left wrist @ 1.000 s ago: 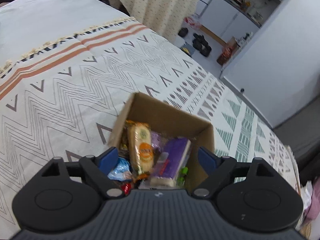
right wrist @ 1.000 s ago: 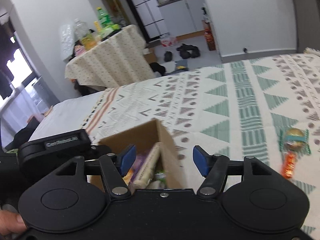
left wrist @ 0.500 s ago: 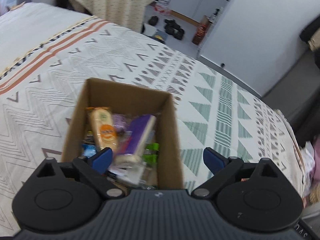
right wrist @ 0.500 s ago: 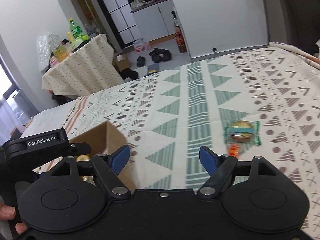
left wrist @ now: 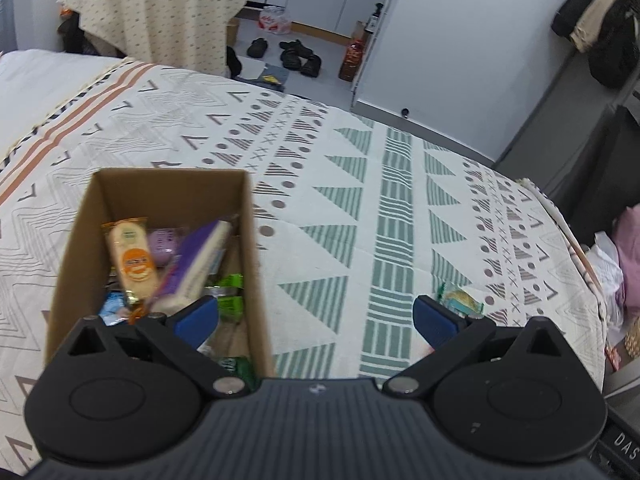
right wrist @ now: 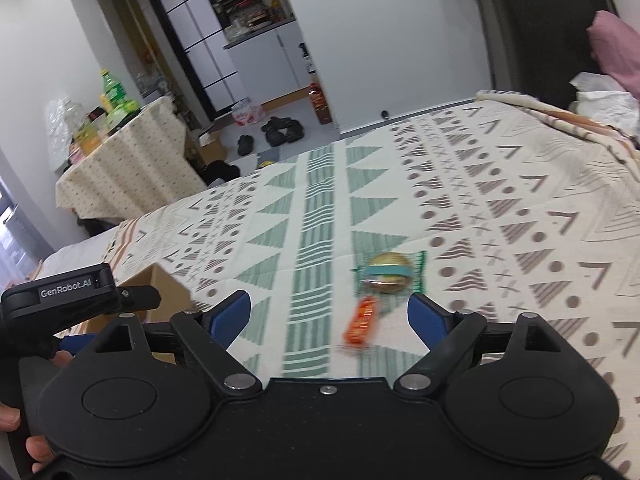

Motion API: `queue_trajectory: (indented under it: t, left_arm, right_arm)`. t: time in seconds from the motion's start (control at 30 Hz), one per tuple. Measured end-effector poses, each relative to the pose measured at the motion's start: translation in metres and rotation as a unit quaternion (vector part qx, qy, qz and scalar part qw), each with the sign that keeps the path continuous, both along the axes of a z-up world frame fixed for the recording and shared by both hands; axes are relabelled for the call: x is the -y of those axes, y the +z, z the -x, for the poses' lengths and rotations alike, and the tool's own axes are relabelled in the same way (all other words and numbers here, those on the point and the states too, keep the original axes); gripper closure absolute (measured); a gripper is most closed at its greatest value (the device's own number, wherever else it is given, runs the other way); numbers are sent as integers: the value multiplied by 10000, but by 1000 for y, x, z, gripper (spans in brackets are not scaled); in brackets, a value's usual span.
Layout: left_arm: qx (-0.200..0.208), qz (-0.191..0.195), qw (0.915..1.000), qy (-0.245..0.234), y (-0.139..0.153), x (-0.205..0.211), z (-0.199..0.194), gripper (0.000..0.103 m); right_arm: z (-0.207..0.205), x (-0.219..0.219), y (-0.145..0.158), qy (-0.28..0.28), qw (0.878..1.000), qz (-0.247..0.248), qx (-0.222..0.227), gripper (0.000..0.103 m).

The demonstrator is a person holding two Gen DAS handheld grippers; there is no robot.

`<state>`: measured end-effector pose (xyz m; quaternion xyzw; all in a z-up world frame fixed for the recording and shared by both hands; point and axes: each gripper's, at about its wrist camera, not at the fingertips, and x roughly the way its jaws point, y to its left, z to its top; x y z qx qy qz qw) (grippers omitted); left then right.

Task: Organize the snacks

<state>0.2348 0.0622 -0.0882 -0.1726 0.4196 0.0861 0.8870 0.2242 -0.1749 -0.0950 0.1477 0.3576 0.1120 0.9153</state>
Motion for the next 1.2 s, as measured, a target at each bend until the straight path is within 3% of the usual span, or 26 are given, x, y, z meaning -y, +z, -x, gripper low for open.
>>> queue_trajectory:
  t: [0.37, 0.6, 1.03, 1.2]
  left_arm:
    - [5, -182, 9990, -413, -6, 42, -8, 0]
    - [-24, -259, 9975, -664, -15, 68, -20, 0]
    - [-93, -118, 9960, -882, -36, 97, -50, 1]
    - [-228, -92, 9950, -969, -53, 107, -66, 8]
  right_arm:
    - [4, 59, -21, -391, 9992, -97, -72, 17]
    - [4, 84, -43, -614, 9970, -433, -206, 17]
    - [-21, 96, -70, -674, 9942, -774, -321, 17]
    - [-29, 97, -81, -619, 9929, -909, -445, 19]
